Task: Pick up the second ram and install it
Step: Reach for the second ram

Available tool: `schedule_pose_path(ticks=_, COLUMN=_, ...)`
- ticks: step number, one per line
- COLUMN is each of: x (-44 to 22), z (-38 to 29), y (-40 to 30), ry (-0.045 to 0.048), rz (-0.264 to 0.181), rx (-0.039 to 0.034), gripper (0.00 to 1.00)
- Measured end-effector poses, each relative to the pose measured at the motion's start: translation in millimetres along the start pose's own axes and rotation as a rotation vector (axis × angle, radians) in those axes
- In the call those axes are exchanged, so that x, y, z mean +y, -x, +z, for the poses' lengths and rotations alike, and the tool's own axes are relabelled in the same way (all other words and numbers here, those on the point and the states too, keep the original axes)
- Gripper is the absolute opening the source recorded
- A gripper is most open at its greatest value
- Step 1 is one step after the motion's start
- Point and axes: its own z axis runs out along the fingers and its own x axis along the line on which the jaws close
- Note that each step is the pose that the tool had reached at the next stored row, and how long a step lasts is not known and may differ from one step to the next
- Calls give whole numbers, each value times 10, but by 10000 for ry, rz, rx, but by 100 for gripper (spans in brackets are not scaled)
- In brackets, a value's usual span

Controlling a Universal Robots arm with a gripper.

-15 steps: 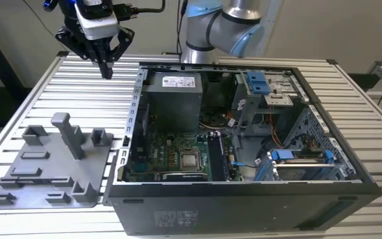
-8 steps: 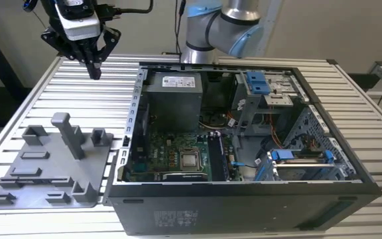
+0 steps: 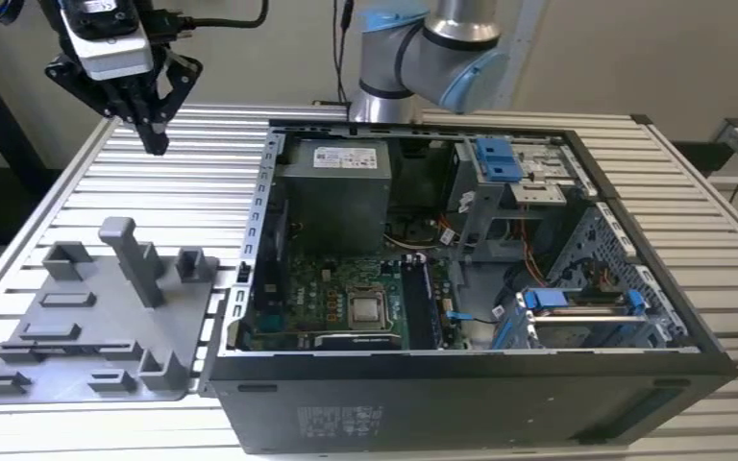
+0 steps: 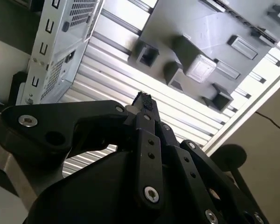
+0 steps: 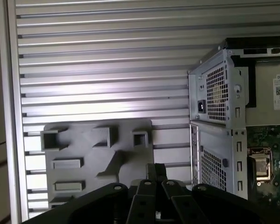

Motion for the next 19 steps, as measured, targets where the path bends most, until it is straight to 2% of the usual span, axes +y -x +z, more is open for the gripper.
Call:
schedule_pose_path(ticks=6, x=-28, z=4, y=-200, ry=1, rz=-10, rx=2, gripper=11)
schedule_pose_path(ticks=19, x=-92, z=18, y=-588, ry=1, rz=-60, rx=7, gripper=11)
